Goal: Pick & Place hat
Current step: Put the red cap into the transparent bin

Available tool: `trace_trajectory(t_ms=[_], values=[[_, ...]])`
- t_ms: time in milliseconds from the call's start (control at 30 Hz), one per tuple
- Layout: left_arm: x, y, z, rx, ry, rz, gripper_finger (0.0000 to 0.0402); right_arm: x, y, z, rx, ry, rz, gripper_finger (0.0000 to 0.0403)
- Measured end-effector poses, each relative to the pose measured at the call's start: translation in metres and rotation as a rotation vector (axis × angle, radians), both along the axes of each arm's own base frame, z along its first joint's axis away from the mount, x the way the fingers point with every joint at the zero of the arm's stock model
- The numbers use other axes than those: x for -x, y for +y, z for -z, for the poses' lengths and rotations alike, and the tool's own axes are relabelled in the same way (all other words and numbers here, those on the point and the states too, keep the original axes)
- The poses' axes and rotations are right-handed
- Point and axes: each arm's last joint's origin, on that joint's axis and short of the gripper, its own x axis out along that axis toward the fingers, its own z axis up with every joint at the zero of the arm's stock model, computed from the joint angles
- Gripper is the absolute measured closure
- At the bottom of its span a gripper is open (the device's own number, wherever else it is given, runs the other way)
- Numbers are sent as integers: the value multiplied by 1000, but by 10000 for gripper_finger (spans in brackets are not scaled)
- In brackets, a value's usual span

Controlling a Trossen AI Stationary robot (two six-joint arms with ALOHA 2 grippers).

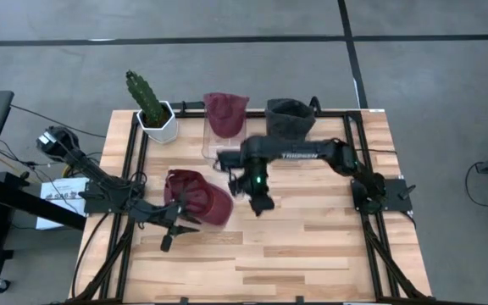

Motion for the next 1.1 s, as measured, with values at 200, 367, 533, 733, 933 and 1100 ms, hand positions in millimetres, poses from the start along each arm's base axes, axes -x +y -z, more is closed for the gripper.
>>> trace_trajectory(t_ms=[200, 367, 533, 733, 933, 1100], values=[[3, -4, 0, 36, 6, 31, 304, 7, 51, 46, 103, 203, 13, 287], [2, -3, 0, 41, 7, 31, 304, 20, 86, 76, 401, 276, 3, 295], [1, -3, -1, 51, 3, 28, 304, 27, 117, 71, 517, 41, 2, 294], [1, -3, -2, 66, -5, 26, 304, 54, 150, 39, 536, -487, 76, 294], [1, -3, -5, 83, -26, 27, 304, 113, 136, 47, 679, -886, 387, 294], [0, -3, -5, 84, -28, 27, 304, 150, 114, 69, 545, -1180, 810, 294]])
